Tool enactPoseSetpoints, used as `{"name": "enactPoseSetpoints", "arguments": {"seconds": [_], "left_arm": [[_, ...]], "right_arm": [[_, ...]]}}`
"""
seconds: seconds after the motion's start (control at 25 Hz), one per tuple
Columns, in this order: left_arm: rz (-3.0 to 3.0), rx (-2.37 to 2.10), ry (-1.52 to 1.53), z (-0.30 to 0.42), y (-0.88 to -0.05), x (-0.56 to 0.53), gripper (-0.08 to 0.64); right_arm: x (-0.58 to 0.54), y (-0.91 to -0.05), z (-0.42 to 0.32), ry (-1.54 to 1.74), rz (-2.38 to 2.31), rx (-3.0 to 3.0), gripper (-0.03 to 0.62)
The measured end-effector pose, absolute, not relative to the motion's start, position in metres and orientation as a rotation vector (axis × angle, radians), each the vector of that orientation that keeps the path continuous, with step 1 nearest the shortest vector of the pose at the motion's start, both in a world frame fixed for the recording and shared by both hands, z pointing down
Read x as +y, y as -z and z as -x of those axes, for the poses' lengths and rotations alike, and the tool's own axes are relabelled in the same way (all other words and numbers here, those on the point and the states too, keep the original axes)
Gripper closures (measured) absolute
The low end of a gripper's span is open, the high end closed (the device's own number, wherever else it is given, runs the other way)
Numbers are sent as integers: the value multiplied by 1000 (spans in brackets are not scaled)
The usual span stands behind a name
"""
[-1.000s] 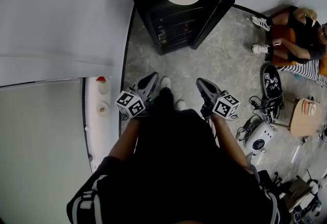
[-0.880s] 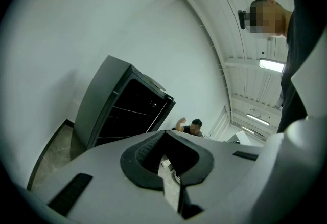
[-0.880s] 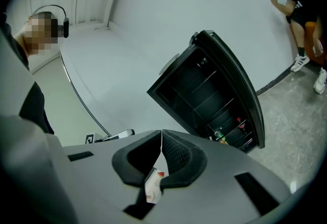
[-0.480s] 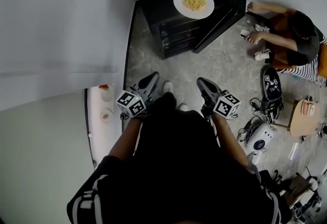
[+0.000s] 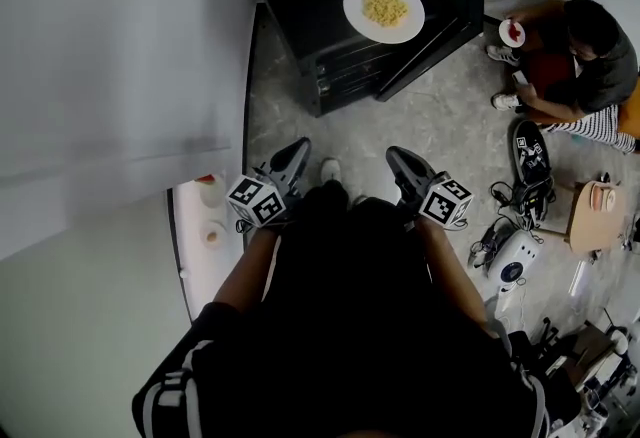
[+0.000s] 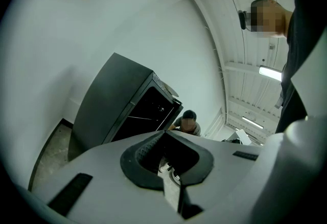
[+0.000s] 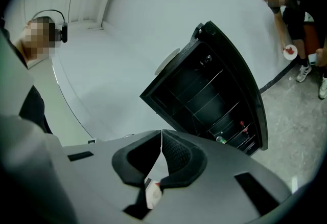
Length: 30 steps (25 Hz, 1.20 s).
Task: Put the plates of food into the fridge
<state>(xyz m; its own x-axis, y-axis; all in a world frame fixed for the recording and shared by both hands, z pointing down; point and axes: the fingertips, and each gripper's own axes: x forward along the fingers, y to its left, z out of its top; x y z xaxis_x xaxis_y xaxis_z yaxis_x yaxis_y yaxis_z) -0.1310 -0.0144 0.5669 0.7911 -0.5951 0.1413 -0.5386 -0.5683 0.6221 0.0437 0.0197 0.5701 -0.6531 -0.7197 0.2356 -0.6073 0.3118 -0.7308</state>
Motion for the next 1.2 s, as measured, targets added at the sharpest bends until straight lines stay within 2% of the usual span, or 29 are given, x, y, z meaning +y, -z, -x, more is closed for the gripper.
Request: {"name": "enactPoseSetpoints", "arguments": {"seconds": [0.52,1.2], "left_arm": [[-2311,-804,105,117,-566,-23,538],[-2304,-974,105,100,-545,-52,538]], "right_arm": [[6,-561,-58,1239,1256,2404,568],[-89,-508,-58,1242,898,2364,566]]}}
